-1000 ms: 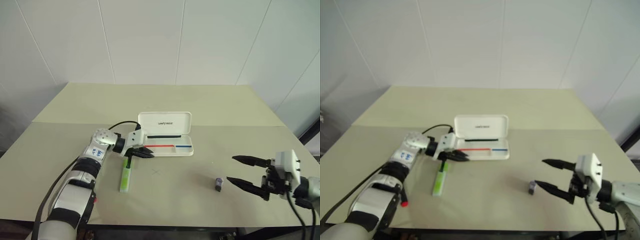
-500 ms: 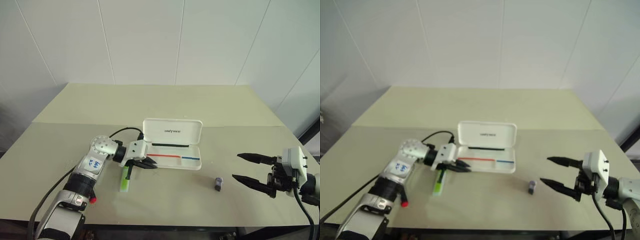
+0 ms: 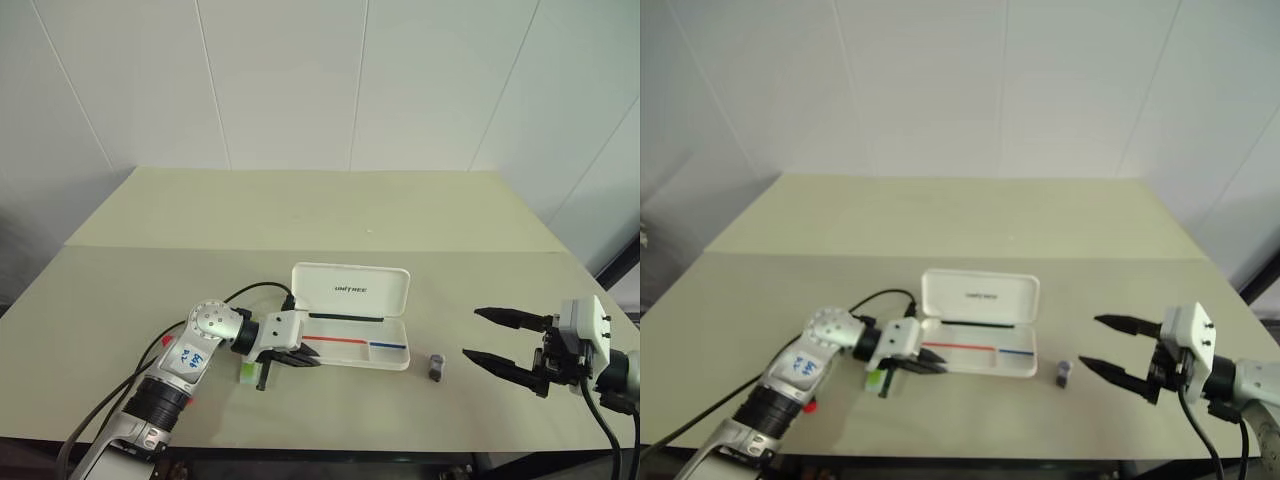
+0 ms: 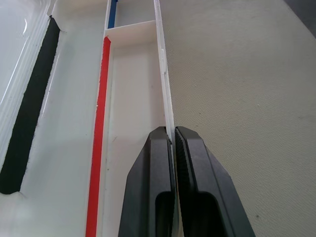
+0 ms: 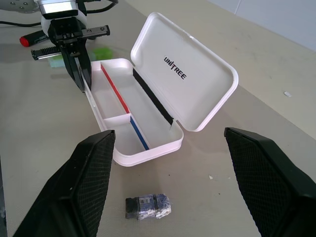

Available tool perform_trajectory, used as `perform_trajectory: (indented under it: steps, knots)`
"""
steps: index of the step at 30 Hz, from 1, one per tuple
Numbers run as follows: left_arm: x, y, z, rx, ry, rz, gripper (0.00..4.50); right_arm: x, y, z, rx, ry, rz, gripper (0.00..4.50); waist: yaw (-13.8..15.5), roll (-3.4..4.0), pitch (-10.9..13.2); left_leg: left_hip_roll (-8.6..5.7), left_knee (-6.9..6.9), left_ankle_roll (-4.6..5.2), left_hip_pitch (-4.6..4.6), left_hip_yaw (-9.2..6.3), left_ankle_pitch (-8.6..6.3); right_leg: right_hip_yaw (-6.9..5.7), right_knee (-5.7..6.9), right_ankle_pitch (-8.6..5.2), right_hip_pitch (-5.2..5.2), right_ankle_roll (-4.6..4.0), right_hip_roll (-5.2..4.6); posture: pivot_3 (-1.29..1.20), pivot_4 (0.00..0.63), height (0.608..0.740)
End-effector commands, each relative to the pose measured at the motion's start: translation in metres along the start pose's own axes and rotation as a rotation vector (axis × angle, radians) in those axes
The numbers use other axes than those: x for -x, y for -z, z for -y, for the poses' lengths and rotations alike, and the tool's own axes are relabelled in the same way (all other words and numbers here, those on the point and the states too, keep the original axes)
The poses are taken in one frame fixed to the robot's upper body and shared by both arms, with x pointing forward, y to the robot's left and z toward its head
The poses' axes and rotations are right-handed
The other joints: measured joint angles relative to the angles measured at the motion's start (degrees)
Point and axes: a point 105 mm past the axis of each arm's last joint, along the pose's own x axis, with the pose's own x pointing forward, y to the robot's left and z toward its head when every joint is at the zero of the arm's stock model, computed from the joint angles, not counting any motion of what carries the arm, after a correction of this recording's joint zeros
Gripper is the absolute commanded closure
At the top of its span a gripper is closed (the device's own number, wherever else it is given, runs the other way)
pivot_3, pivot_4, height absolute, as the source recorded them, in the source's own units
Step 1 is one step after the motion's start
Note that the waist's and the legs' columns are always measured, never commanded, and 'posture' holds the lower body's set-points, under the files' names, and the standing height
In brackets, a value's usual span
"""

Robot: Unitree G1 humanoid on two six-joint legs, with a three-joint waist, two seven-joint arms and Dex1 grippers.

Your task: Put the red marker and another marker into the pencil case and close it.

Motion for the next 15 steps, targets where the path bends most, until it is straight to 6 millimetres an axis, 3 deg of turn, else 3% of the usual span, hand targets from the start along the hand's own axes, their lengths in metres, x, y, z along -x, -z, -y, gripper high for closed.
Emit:
perform_trajectory:
  steps: [1,11,12,15]
  knots:
    - [-0.002,-0.004,0.000,0.020,0.001,0.001,3.38,-0.001,-0.009,0.000,0.040,0.000,0.022,0.00,0.01,0.00,0.00,0.00,-0.01,0.00,0.00,0.00,0.00,0.00,0.00,0.00,0.00,0.00,0.00,0.00,0.150,0.740]
    - [0.006,-0.025,0.010,0.024,0.027,0.048,0.22,-0.004,-0.009,0.001,0.041,0.002,0.021,0.00,-0.03,0.01,0.00,0.00,-0.04,0.00,0.00,0.00,0.00,0.00,0.00,0.00,0.00,0.00,0.00,0.00,0.150,0.740]
    - [0.007,-0.027,0.011,0.028,0.027,0.051,0.03,-0.004,-0.008,0.001,0.040,0.003,0.021,0.00,-0.05,0.01,0.00,0.00,-0.03,0.00,0.00,0.00,0.00,0.00,0.00,0.00,0.00,0.00,0.00,0.00,0.150,0.740]
    - [0.012,-0.032,0.015,0.044,0.023,0.058,0.03,-0.005,-0.006,-0.002,0.030,0.008,0.022,0.00,0.01,0.00,0.00,0.01,-0.03,0.00,0.01,-0.01,0.00,0.00,0.01,0.00,0.00,0.00,0.00,0.00,0.150,0.740]
